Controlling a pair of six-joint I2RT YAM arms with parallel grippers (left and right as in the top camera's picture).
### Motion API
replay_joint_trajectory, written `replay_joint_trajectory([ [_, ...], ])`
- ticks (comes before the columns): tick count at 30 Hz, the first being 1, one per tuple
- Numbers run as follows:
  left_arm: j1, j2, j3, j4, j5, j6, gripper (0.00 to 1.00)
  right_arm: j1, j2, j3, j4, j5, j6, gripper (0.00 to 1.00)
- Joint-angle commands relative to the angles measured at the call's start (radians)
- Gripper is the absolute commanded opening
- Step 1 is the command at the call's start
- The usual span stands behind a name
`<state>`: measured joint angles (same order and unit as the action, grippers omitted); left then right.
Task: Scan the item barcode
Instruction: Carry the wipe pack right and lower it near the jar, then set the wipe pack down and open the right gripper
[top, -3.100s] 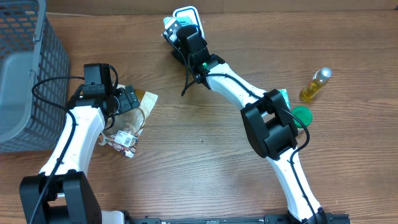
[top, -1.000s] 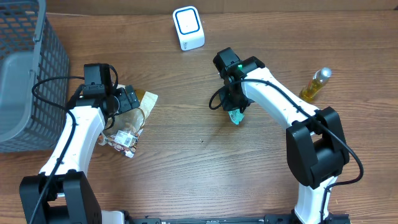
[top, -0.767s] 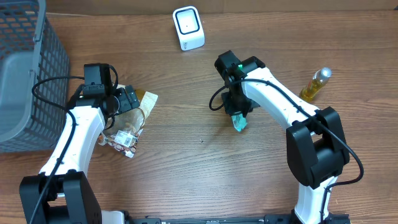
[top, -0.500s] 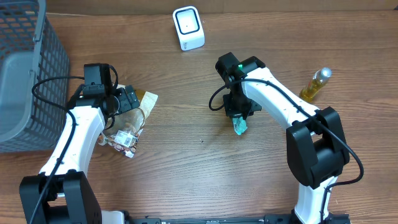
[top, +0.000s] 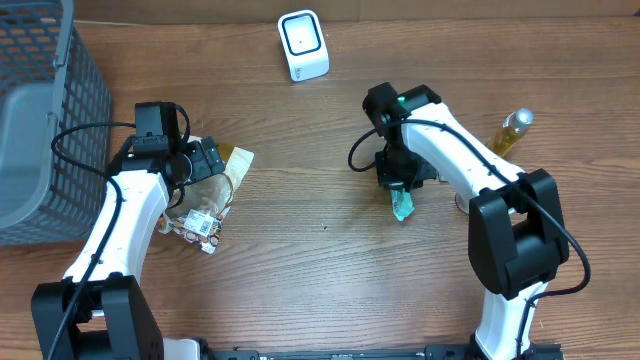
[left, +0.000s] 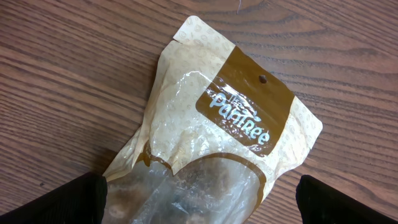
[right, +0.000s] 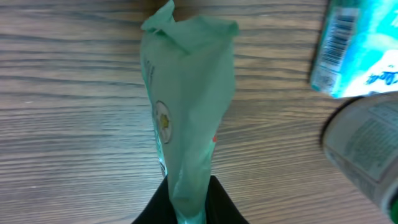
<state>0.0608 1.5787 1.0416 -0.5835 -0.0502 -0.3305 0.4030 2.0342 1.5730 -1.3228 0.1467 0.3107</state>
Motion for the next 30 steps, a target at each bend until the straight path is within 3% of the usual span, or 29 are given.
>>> replay_joint_trajectory([
  [1,0.003,0.011,0.005,0.0,-0.012,0.02,1.0,-0.016,-0.003,-0.003,0.001,0.018,0.003,0.14],
  [5,0.003,0.011,0.005,0.0,-0.012,0.02,1.0,-0.02,-0.003,-0.003,0.012,0.027,-0.003,0.26],
  [9,0.003,0.011,0.005,0.0,-0.012,0.02,0.99,-0.021,-0.003,-0.003,0.034,0.121,-0.003,0.61],
  [12,0.003,0.011,0.005,0.0,-0.012,0.02,1.0,-0.021,-0.003,-0.003,0.066,0.179,-0.003,0.72],
  [19,0.003,0.011,0.005,0.0,-0.012,0.02,1.0,-0.021,-0.003,-0.003,0.19,0.154,0.008,0.77],
  [26,0.003,0.011,0.005,0.0,-0.012,0.02,1.0,-0.016,-0.003,-0.003,0.294,-0.111,0.008,0.8],
  [28,0.003,0.011,0.005,0.0,-0.012,0.02,1.0,-0.014,-0.002,-0.003,0.312,-0.167,0.008,0.74],
  [30,0.003,0.011,0.005,0.0,-0.012,0.02,1.0,-0.011,-0.001,-0.003,0.315,-0.192,0.008,0.57],
])
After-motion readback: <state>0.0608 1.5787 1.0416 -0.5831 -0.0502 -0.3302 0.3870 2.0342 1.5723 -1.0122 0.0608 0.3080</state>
